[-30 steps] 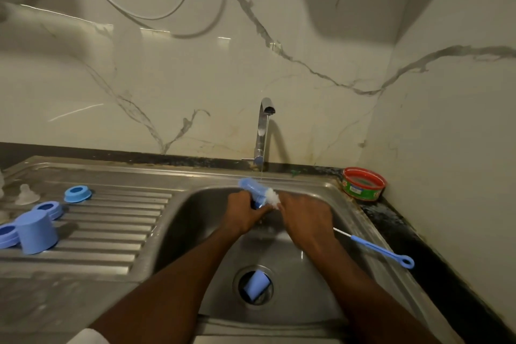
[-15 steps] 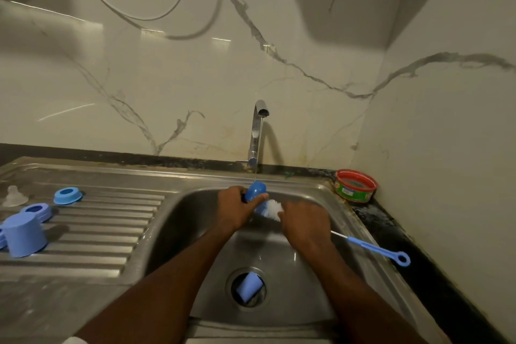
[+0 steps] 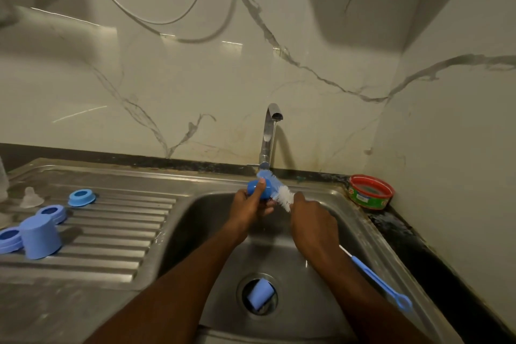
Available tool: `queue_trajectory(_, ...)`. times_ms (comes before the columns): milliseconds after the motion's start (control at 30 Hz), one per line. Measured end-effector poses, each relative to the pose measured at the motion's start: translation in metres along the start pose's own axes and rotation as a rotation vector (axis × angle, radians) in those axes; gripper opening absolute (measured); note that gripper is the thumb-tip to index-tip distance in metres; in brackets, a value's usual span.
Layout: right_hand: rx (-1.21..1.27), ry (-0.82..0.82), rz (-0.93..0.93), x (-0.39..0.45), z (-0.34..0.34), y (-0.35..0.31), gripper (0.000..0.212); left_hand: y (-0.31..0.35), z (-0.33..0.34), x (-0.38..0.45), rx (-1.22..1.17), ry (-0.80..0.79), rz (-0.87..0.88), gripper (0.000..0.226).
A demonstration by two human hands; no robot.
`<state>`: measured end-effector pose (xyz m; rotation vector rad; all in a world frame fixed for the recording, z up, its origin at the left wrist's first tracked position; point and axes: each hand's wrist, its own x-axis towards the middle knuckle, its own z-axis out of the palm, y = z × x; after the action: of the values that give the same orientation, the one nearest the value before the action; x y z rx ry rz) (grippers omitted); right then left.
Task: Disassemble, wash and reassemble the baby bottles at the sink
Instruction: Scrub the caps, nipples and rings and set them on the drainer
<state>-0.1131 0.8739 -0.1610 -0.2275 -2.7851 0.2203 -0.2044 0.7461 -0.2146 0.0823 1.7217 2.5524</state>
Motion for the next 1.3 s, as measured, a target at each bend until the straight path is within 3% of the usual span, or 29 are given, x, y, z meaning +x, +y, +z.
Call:
queue_trajectory(133, 0.048, 0.087, 0.040, 0.002, -0.009, 0.007, 0.034, 0.001, 0.000, -0.003, 0.170, 0.107, 0.061, 0.051)
queue_trajectory(300, 0.075, -0.062, -0.077, 0.002, 0.005, -0.001, 0.027, -0.001, -0.005, -0.001, 0.128, 0.160, 0.073, 0.055)
queue_trajectory(500, -0.107, 0.044, -0.060, 0.003, -0.008, 0.008, 0.038, -0.004, -0.015, -0.002, 0.385, -0.084, 0.136, 0.068)
queue_trajectory(667, -0.019, 0.099, -0.134, -0.001, -0.013, 0.015, 0.033, 0.000, -0.009, -0.005, 0.278, 0.021, 0.146, 0.060)
queue_trajectory(900, -0.047, 0.082, -0.099, 0.008, -0.009, 0.019, 0.035, 0.002, -0.016, -0.001, 0.481, -0.154, 0.132, 0.067)
queue_trajectory(1000, -0.075, 0.108, -0.192, 0.005, -0.006, 0.017, 0.030, -0.005, -0.021, 0.004, 0.643, -0.089, 0.125, 0.077)
queue_trajectory(1100, -0.127, 0.016, -0.167, 0.005, 0.004, 0.015, 0.035, -0.011, -0.025, 0.007, 0.745, -0.002, 0.157, 0.088)
queue_trajectory(1300, -0.094, 0.012, -0.080, 0.010, 0.012, 0.026, 0.033, -0.011, -0.017, 0.006, 0.748, 0.097, 0.181, 0.059)
